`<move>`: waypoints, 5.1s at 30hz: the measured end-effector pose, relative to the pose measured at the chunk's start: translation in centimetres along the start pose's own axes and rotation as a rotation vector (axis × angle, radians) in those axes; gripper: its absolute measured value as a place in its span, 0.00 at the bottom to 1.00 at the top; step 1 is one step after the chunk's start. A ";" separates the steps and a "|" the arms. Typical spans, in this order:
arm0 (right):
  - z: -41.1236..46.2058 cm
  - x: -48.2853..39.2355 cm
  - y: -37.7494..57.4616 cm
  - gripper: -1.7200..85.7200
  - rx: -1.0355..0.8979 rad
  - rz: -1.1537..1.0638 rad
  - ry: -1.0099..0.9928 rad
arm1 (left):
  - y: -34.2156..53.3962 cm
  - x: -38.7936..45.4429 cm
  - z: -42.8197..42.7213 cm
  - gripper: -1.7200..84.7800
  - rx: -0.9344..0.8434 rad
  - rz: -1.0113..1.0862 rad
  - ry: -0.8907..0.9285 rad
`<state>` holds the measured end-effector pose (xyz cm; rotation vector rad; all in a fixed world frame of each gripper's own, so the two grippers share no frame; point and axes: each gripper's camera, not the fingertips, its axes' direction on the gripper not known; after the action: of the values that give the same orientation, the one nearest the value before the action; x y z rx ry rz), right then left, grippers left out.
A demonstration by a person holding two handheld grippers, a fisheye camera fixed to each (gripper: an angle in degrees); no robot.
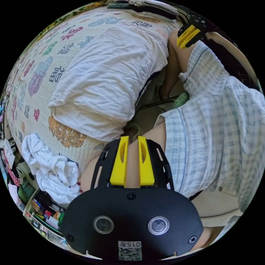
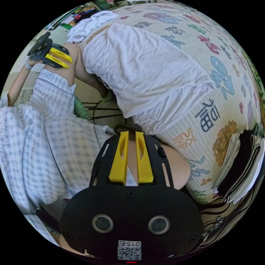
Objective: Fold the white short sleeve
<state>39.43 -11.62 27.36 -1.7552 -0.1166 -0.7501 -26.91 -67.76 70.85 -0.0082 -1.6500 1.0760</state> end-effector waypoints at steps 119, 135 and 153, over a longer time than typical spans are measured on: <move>-5.8 -11.6 -66.5 0.11 -0.030 -0.139 0.202 | 39.9 -19.0 -27.4 0.07 0.935 -1.399 0.390; -12.3 -6.3 -59.8 0.02 0.119 -0.066 0.146 | 39.1 -8.8 -32.1 0.02 1.205 -1.098 0.319; -11.1 20.6 -26.8 0.02 0.410 0.373 -0.135 | -4.5 16.9 -30.8 0.02 0.898 -0.220 0.173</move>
<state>39.07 -18.85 62.16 -1.3787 -0.0286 -0.3083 -7.31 -42.36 85.90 0.6308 -0.8792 1.5037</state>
